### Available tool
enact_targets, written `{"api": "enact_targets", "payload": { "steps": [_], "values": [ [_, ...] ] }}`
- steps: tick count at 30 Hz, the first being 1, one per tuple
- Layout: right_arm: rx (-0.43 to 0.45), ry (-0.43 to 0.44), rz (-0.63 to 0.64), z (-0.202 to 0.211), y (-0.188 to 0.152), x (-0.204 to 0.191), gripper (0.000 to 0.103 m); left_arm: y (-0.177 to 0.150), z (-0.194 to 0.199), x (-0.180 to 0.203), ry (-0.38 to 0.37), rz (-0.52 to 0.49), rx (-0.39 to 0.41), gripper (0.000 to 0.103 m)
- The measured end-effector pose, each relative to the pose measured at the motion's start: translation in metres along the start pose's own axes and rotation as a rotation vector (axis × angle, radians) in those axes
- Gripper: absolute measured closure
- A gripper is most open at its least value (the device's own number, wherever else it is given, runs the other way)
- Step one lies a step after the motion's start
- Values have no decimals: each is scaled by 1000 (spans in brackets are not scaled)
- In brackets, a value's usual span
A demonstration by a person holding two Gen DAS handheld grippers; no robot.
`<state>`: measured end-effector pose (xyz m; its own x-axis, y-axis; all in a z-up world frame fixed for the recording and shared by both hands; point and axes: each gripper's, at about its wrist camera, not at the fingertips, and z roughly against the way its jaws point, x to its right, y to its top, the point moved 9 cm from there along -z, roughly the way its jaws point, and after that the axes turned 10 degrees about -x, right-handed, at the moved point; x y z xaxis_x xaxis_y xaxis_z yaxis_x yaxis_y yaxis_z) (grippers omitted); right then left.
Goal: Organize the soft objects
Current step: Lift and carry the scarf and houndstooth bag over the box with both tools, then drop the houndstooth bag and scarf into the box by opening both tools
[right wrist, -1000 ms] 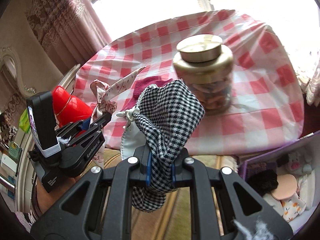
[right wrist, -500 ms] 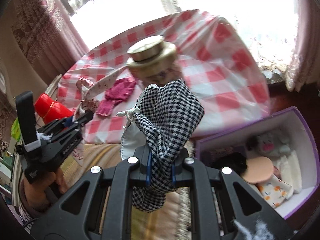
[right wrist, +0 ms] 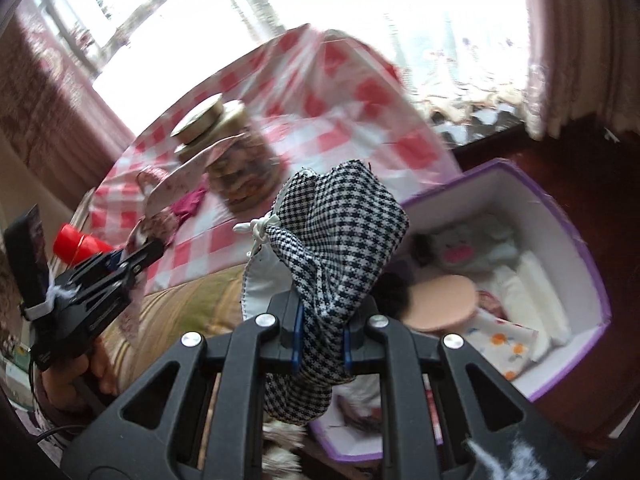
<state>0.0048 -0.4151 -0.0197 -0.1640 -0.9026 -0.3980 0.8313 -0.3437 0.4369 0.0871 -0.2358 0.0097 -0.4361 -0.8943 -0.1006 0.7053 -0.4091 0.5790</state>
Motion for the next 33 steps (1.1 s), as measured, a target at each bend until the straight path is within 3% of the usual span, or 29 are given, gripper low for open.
{"api": "enact_targets", "payload": {
  "steps": [6,13,19,27,28,31,33],
  "values": [
    [2,-146,-24,5,-9,46,85,5,-9,45,-110,-52,-44,84],
    [-74,-210,-70,-8,-27,87,85,1,-22,102,-247,-114,-115,84],
    [-116,-211,-83,-25,-34,106,85,-3,-37,132,-294,-158,-173,84],
    [-129,-189,-25,-40,-26,99,85,-12,-53,150,-336,-151,-271,82],
    [-129,-195,-13,-42,-25,97,85,-15,-56,153,-345,-154,-288,81],
    [-131,-217,19,-47,-21,91,84,-23,-64,159,-342,-173,-339,58],
    [-128,-231,40,-47,-20,86,82,-29,-68,161,-341,-175,-368,52]
  ]
}}
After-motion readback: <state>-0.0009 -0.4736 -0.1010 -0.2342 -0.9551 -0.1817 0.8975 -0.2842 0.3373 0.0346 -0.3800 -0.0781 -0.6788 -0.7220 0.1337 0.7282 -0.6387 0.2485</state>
